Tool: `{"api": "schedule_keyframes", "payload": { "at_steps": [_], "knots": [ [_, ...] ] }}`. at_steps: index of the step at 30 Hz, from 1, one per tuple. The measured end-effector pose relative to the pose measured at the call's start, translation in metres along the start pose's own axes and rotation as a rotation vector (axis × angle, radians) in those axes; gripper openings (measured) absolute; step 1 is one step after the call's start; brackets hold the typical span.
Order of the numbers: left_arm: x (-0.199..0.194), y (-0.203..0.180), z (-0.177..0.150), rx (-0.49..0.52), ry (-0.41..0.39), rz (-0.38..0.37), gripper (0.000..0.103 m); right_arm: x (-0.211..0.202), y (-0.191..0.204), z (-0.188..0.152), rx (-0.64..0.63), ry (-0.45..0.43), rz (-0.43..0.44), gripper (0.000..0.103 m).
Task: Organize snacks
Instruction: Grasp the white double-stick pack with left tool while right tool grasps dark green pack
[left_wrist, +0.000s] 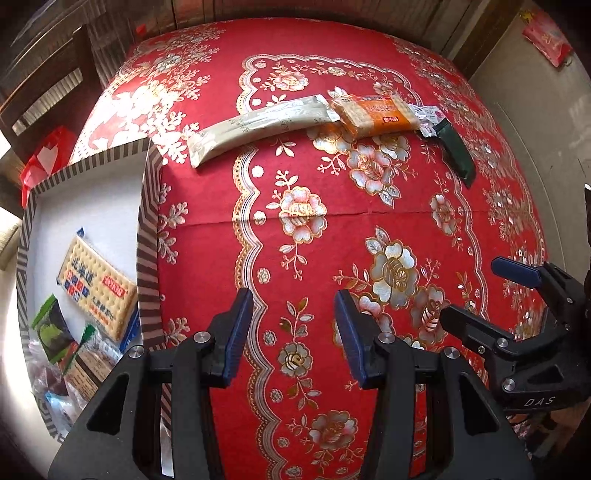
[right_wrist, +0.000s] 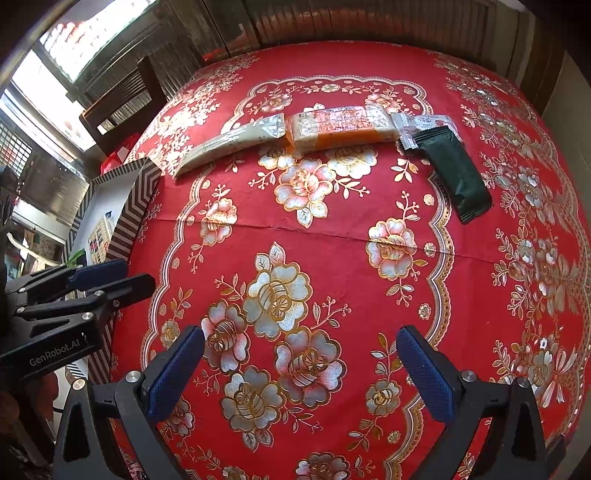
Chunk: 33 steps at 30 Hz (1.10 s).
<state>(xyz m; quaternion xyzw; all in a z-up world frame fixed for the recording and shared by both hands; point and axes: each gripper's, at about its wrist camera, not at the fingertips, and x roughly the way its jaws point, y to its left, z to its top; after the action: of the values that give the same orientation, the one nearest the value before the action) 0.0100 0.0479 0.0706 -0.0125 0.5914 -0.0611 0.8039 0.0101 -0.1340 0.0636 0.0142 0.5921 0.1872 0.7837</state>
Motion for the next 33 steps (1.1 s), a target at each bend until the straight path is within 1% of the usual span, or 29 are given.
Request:
{"api": "schedule_keyframes", "payload": {
  "at_steps": [5, 8, 13, 18, 22, 27, 30, 31, 32, 33],
  "knots": [
    [0.006, 0.005, 0.028, 0.041, 0.015, -0.04, 0.046, 0.002, -0.012, -0.001, 0.025, 0.013, 0.003, 0.103],
    [0.012, 0.01, 0.05, 0.064, 0.005, -0.011, 0.046, 0.002, -0.02, -0.002, 0.043, 0.018, 0.003, 0.103],
    [0.032, 0.018, 0.086, 0.092, 0.009, -0.03, 0.046, 0.0, -0.033, -0.003, 0.068, 0.028, -0.009, 0.103],
    [0.051, 0.029, 0.128, 0.086, -0.004, -0.017, 0.046, -0.001, -0.043, -0.008, 0.084, 0.042, -0.026, 0.103],
    [0.066, 0.048, 0.157, 0.006, 0.0, 0.017, 0.045, -0.002, -0.052, -0.014, 0.106, 0.05, -0.037, 0.103],
    [0.088, 0.069, 0.181, -0.072, 0.02, 0.126, 0.045, -0.003, -0.061, -0.016, 0.127, 0.054, -0.043, 0.103],
    [0.1, 0.074, 0.185, -0.072, 0.041, 0.204, 0.047, -0.002, -0.064, -0.018, 0.129, 0.059, -0.045, 0.103],
    [0.099, 0.075, 0.184, -0.071, 0.028, 0.213, 0.051, -0.002, -0.065, -0.019, 0.13, 0.061, -0.046, 0.103],
    [0.098, 0.073, 0.182, -0.057, 0.034, 0.222, 0.053, -0.003, -0.067, -0.02, 0.132, 0.062, -0.045, 0.103],
    [0.098, 0.07, 0.18, -0.04, 0.047, 0.225, 0.053, -0.002, -0.067, -0.02, 0.133, 0.063, -0.044, 0.103]
  ]
}}
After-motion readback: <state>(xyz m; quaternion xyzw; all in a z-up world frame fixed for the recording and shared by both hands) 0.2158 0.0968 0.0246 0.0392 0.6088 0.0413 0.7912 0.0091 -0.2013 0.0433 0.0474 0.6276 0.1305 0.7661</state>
